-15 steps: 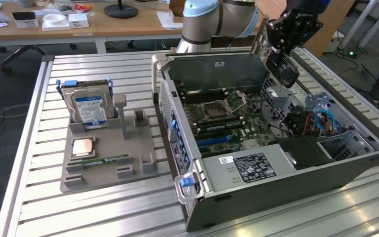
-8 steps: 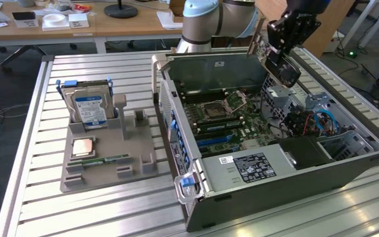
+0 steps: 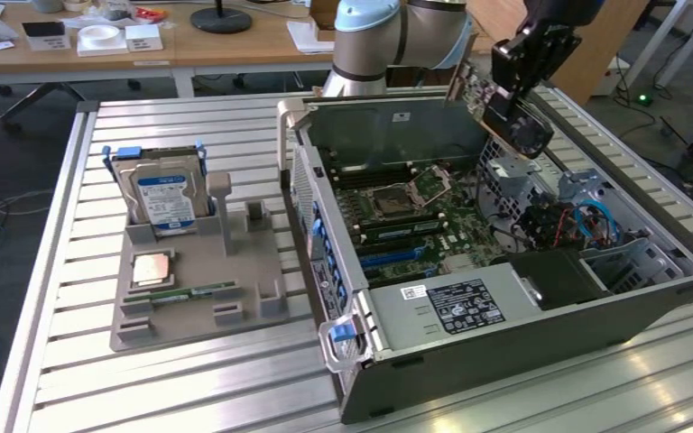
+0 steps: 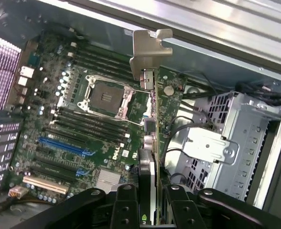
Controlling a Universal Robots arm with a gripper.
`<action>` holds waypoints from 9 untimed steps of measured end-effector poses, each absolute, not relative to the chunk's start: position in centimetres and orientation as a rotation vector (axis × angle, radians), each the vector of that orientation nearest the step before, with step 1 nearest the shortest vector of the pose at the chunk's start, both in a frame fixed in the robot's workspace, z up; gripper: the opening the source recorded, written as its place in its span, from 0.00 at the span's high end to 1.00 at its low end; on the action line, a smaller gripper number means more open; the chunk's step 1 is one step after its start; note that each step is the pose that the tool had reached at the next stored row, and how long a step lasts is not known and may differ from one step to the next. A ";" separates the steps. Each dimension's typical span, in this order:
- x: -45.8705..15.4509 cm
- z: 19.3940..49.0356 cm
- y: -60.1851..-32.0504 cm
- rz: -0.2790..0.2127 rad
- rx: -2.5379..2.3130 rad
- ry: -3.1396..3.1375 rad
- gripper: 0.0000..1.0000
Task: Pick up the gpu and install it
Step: 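Insert the gpu into the slot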
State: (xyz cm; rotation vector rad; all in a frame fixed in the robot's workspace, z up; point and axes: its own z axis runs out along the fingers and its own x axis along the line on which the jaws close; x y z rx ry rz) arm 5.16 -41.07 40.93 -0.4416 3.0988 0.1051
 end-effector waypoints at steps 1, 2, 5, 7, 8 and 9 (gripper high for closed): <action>5.2 40.9 -41.1 0.105 -0.468 3.096 0.74; 5.2 40.9 -41.1 0.105 -0.495 3.092 0.74; 5.2 40.9 -41.1 0.106 -0.579 3.079 0.74; 5.2 40.9 -41.1 0.106 -0.636 3.069 0.74; 5.2 40.9 -41.1 0.106 -0.663 3.064 0.74; 5.2 40.9 -41.1 0.106 -0.691 3.058 0.74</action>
